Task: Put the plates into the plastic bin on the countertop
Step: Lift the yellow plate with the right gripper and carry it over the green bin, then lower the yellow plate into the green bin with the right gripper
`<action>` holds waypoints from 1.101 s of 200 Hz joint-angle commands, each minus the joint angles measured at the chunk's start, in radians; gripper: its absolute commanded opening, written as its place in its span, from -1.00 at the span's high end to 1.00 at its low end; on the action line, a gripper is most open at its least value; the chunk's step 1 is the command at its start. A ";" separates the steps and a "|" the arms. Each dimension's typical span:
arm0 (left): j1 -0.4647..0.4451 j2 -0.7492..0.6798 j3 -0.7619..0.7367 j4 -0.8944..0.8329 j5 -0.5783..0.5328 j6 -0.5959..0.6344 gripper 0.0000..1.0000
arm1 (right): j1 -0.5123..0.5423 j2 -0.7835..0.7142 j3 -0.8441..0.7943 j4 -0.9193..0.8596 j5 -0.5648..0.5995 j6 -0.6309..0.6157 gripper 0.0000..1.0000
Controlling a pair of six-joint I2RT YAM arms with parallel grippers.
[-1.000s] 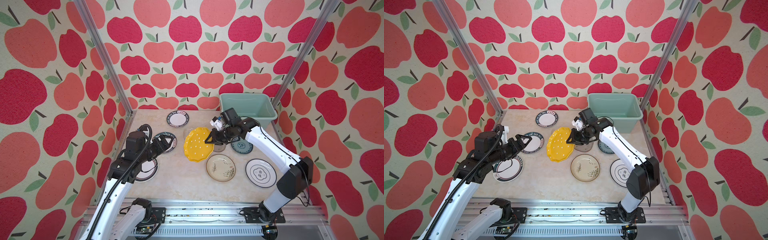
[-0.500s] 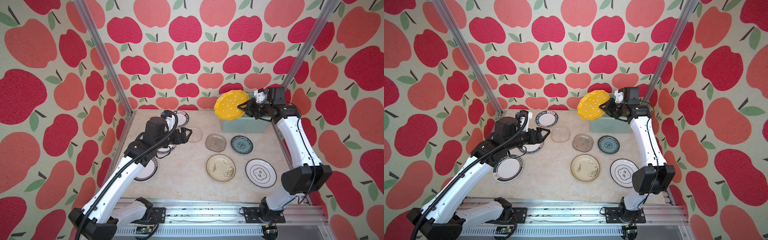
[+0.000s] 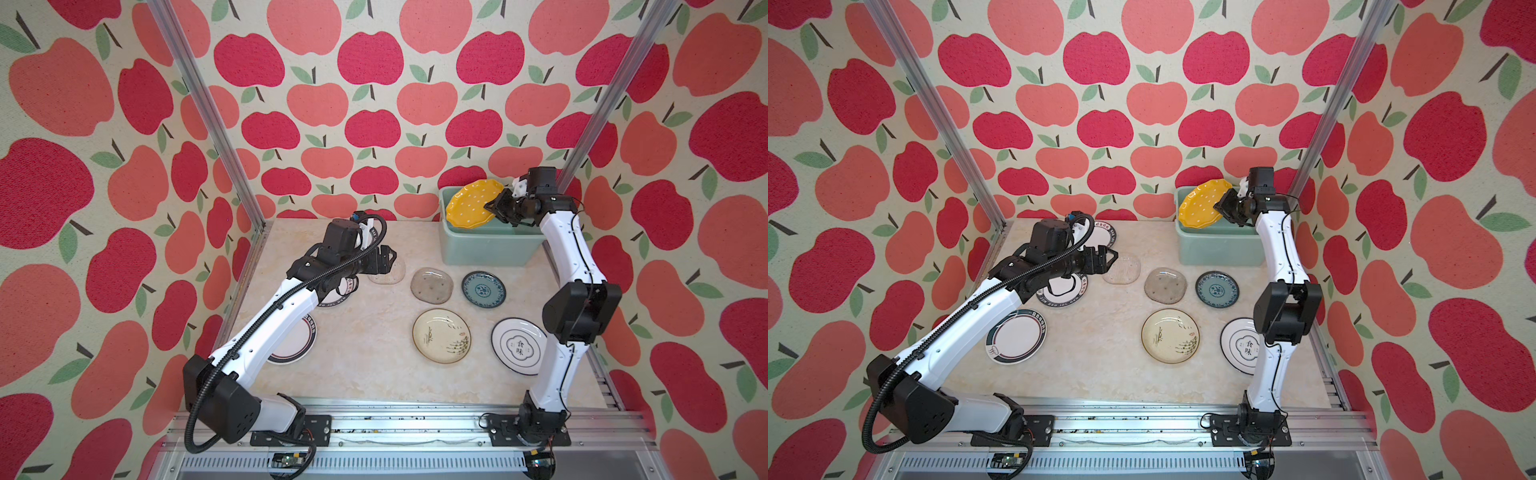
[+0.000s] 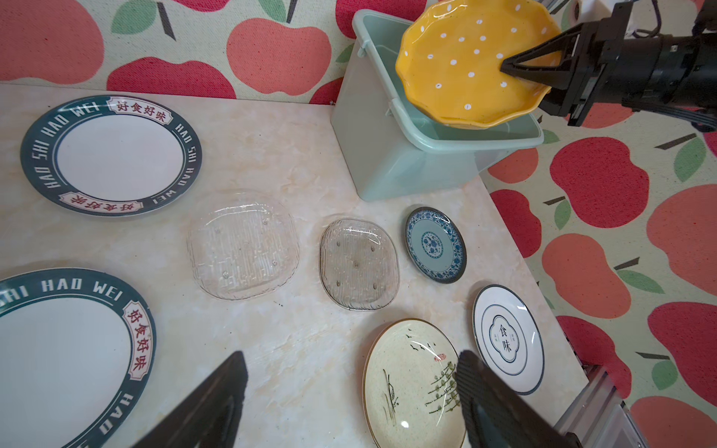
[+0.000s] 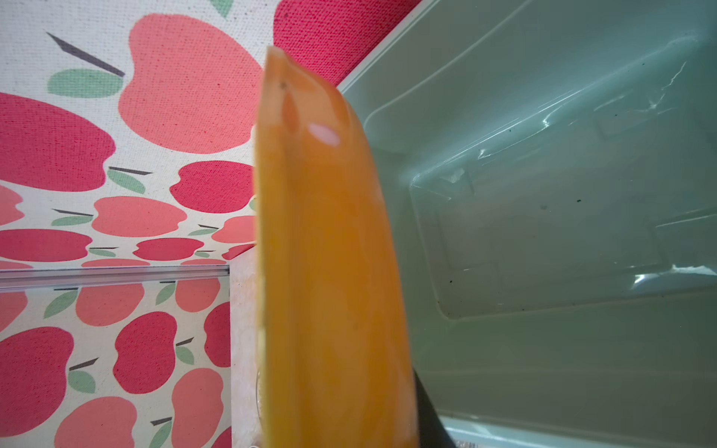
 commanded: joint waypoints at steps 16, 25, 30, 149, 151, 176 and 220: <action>-0.011 0.063 0.057 0.059 -0.022 0.057 -0.73 | -0.015 0.099 0.272 -0.064 0.017 -0.139 0.87; -0.012 0.077 0.061 0.066 -0.016 0.060 -0.73 | -0.014 0.131 0.306 -0.079 0.025 -0.160 0.87; -0.012 0.087 0.065 0.066 -0.014 0.065 -0.73 | -0.015 0.146 0.326 -0.086 0.029 -0.171 0.87; -0.015 0.225 0.085 0.093 0.023 0.052 -0.73 | -0.004 0.336 0.344 -0.109 -0.045 -0.448 0.88; -0.015 0.228 0.086 0.094 0.024 0.051 -0.73 | -0.006 0.338 0.342 -0.108 -0.046 -0.452 0.87; -0.023 0.254 0.095 0.096 0.030 0.045 -0.73 | -0.005 0.350 0.320 -0.093 -0.076 -0.488 0.87; -0.035 0.273 0.088 0.095 0.023 0.033 -0.73 | 0.007 0.383 0.314 -0.108 -0.150 -0.522 0.86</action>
